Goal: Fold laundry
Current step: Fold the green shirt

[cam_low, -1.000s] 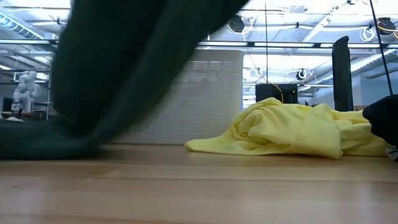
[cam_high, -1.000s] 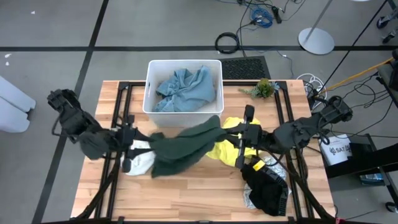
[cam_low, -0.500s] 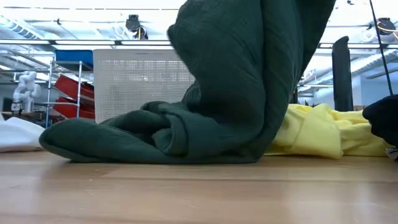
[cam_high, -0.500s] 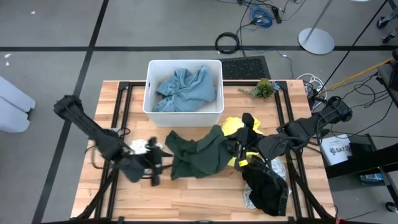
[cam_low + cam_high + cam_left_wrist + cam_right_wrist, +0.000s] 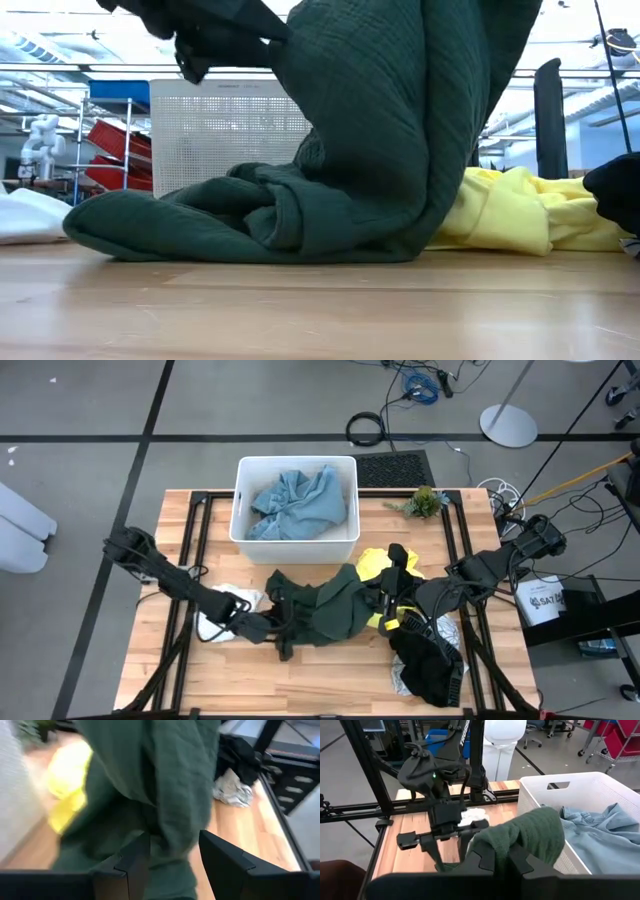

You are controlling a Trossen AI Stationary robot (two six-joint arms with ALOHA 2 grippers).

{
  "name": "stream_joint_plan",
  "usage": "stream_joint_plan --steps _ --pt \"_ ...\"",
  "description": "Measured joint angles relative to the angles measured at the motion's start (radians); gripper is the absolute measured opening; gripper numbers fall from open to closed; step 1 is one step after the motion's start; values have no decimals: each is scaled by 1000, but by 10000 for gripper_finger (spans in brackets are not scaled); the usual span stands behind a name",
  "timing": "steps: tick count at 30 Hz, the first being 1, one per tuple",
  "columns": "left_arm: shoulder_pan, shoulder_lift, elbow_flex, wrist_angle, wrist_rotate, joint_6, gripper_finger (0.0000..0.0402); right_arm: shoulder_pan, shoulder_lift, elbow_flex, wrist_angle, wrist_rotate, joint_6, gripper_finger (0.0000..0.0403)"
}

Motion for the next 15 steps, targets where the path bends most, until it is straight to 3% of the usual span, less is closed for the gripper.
stream_joint_plan --steps 4,9,11,15 --pt "12 24 0 82 82 11 177 0 0 0 -1 0 0 0" --pt "42 35 0 91 88 26 167 0 0 0 0 0 -3 0" --pt "52 34 0 100 84 27 137 0 0 0 0 0 -3 0" --pt "44 28 5 152 114 109 24 0 0 0 0 0 -3 0"
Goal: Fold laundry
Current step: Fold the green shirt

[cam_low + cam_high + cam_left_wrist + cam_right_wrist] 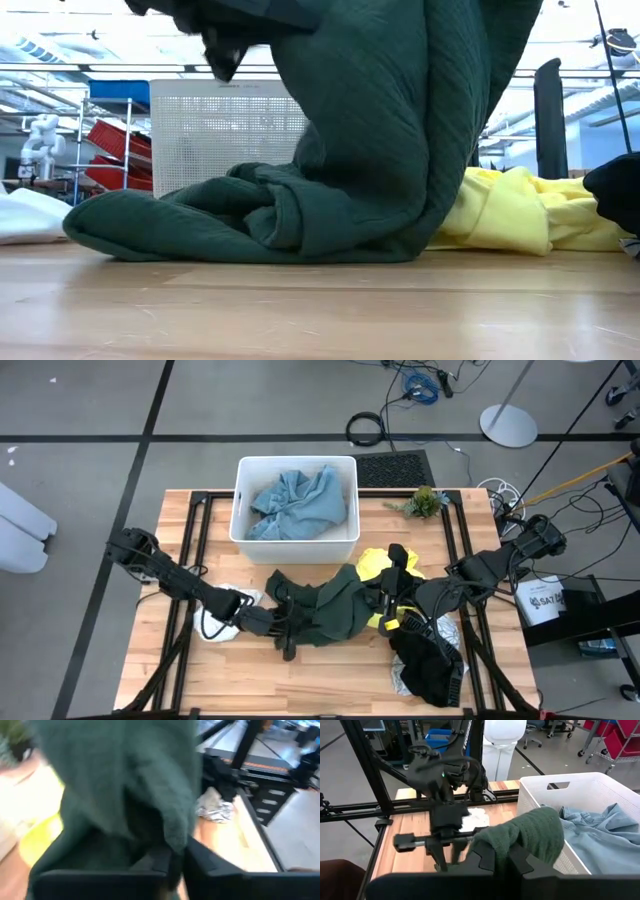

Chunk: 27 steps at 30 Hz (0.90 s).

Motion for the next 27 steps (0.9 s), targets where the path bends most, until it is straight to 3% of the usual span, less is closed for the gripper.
stream_joint_plan --steps 6,13,17,22,27 --pt "-67 -124 57 -15 15 107 6 15 0 0 33 6 -32 0" --pt "-182 -385 176 -52 68 152 4 89 0 0 342 -3 -266 0" --pt "-251 -480 244 -54 179 153 5 147 0 0 551 -113 -435 0" --pt "-312 -506 334 -58 254 220 7 183 2 0 734 -355 -571 0" --pt "-328 -492 411 -116 185 342 7 150 3 0 755 -324 -586 0"
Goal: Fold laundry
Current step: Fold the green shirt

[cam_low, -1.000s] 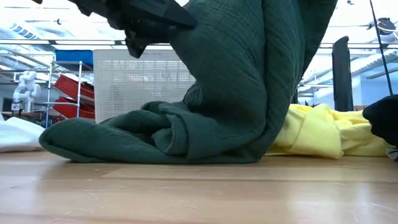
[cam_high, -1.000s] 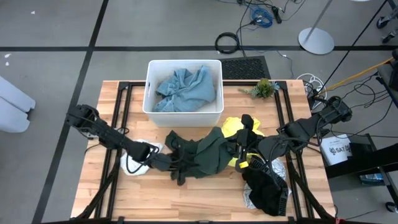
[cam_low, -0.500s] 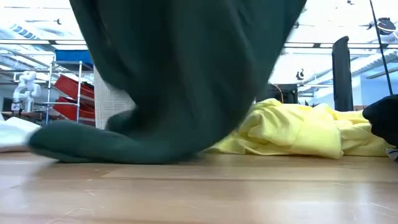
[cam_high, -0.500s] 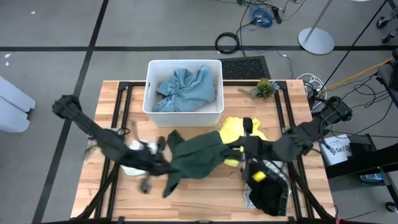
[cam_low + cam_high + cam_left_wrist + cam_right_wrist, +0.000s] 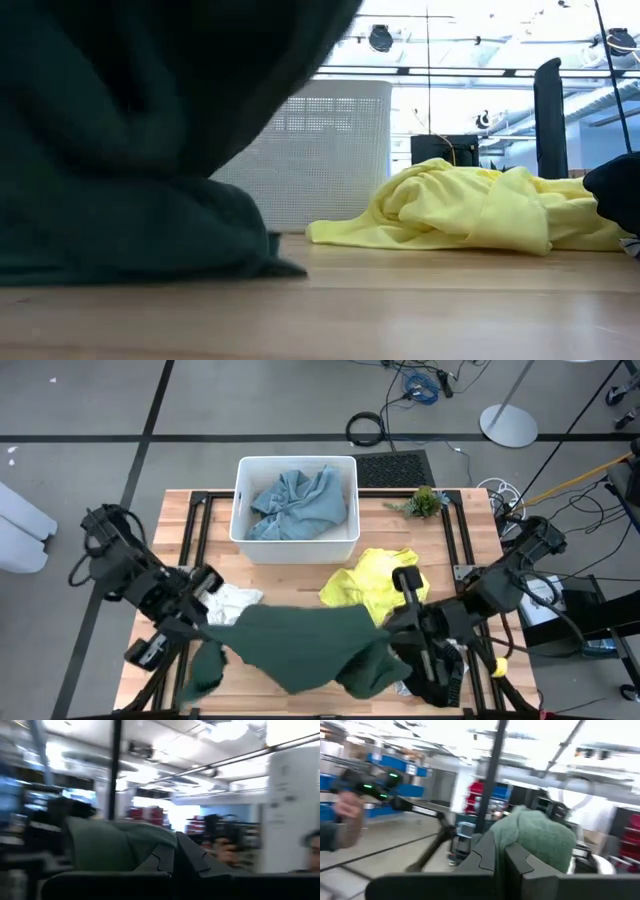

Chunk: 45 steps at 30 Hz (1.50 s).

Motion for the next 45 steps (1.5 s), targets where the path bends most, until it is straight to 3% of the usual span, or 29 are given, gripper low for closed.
stream_joint_plan --steps 3,6,11,15,20,28,37,45 --pt "14 -3 83 -71 -107 90 8 -59 -5 0 34 30 -35 0" --pt "55 -4 207 -161 -146 176 8 -149 -33 0 80 32 -62 0" --pt "146 1 424 -379 -206 180 8 -311 -57 75 62 -89 -56 0" --pt "205 7 539 -533 -226 180 8 -390 -23 220 -79 -200 -35 0" --pt "221 18 606 -569 -204 185 8 -411 54 437 -303 -222 19 0" --pt "195 72 640 -700 -51 64 8 -296 149 654 -558 -225 73 0" --pt "75 193 610 -1120 -22 -167 8 -71 220 628 -982 -208 328 0" --pt "-90 351 469 -1185 -26 -404 8 128 372 490 -952 -109 580 0"
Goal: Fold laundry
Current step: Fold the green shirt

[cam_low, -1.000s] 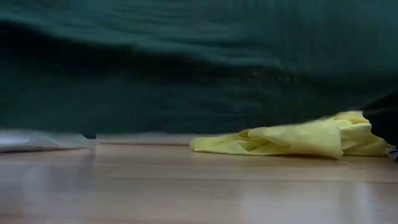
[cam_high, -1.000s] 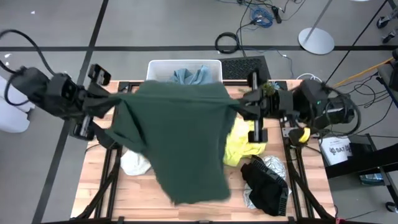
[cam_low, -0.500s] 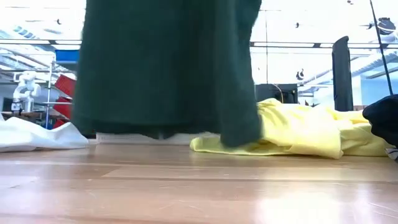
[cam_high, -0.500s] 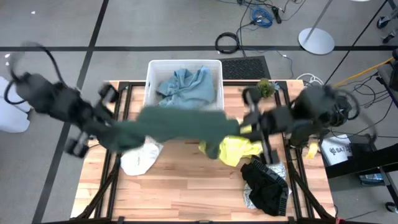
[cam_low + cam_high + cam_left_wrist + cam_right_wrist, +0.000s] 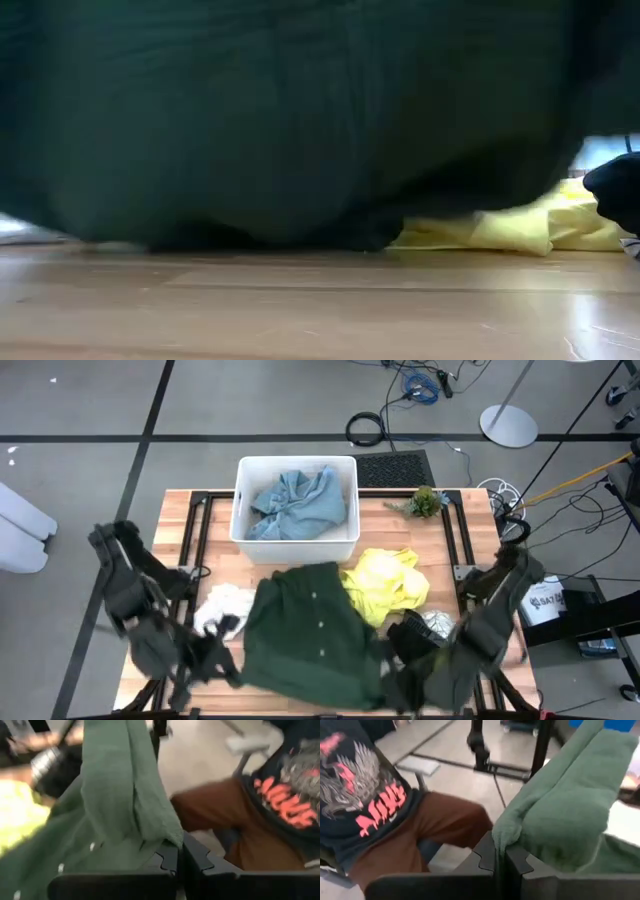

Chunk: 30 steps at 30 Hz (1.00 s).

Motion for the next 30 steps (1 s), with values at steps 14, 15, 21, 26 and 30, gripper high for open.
stream_joint_plan --steps 14,15,21,26,30 --pt "-144 128 -28 -179 -271 -191 8 19 145 -9 -153 260 144 0" --pt "-142 121 -28 -236 -309 -223 8 -4 144 -9 -192 283 154 0" --pt "-91 86 -65 -488 -442 -360 8 -154 142 -9 -378 238 167 0" --pt "-18 24 -194 -493 -443 -362 8 -275 142 -8 -487 170 174 0" --pt "49 -50 -346 -414 -432 -359 8 -339 141 -26 -514 102 168 0"
